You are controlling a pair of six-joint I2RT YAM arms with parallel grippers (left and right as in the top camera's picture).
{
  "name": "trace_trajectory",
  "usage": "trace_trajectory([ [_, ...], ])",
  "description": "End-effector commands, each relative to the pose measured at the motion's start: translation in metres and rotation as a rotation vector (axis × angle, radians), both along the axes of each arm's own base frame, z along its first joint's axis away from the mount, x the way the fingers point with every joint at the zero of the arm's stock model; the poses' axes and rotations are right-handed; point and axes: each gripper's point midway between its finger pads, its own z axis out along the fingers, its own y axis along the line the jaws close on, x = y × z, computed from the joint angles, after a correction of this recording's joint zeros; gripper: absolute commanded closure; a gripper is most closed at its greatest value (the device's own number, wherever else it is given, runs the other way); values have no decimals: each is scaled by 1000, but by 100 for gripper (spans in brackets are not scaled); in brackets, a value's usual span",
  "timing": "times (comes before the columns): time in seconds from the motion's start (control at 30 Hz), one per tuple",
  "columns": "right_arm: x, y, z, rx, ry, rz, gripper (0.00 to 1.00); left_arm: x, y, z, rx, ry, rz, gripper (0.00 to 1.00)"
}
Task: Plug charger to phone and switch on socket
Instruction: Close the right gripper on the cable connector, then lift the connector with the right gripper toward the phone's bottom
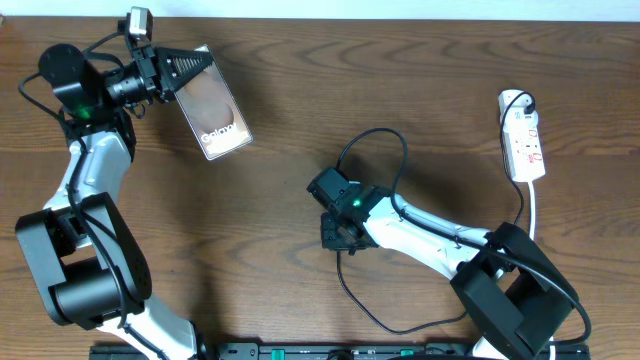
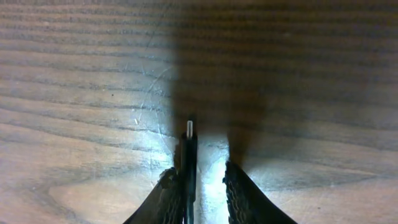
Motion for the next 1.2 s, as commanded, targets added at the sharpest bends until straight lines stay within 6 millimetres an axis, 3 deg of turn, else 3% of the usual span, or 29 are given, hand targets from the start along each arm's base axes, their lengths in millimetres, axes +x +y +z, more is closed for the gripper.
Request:
trace_trajectory([
  [0.0,3,-2,-3,-21,-10,-13,79,-6,-2,12,19,-47,-18,93],
  [0.1,0,1,-3,-7,5,-9,82,-6,-2,12,19,-47,-18,93],
  [0.2,-5,4,-3,12,31,-9,99,-6,-2,12,19,-47,-18,93],
  [0.33,-12,10,-2,47,71,-2,99,-6,-2,12,19,-47,-18,93],
  [0.47,-28,41,10,236,183,65,99,-6,-2,12,19,-47,-18,93],
  [0.6,-47,98,57,651,271,320,99,-6,-2,12,18,-46,-18,93],
  [0.7,-57,123,101,931,267,512,99,-6,-2,12,19,-46,-19,93],
  [0.8,-50,136,121,1034,201,578,99,-6,-2,12,18,-46,-19,93],
  [0.93,-43,141,130,1070,166,583,99,-6,-2,12,18,-46,-19,92],
  [1.17,-29,157,174,1242,-47,748,99,-6,-1,12,18,-45,-17,93],
])
